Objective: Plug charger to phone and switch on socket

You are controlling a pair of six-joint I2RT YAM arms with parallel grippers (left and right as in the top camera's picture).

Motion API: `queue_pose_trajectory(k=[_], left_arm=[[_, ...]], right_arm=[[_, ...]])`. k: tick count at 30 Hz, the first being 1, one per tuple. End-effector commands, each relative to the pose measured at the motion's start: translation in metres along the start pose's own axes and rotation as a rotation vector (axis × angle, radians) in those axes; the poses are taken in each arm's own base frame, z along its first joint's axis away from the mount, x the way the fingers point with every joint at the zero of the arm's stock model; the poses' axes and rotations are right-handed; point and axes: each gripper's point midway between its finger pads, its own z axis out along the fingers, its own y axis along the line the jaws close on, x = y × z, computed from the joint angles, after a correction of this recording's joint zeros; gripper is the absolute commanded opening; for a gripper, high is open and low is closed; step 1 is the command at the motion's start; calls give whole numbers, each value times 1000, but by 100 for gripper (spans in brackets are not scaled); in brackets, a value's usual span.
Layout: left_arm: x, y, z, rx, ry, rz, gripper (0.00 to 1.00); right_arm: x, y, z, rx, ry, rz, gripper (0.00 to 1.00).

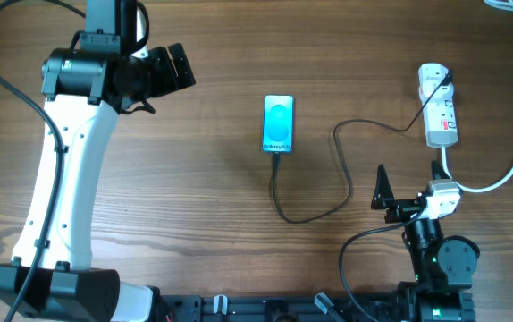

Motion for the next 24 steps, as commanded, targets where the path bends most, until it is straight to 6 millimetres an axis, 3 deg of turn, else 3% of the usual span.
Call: queue_pose_trajectory(k=[1, 24], left_arm=[[0, 4, 3, -14, 2, 3, 100], [0, 4, 3, -14, 2, 3, 100]], right_arm=[[-2, -4, -1, 23, -11, -17, 100], [-2, 3, 0, -4, -11, -14, 100]])
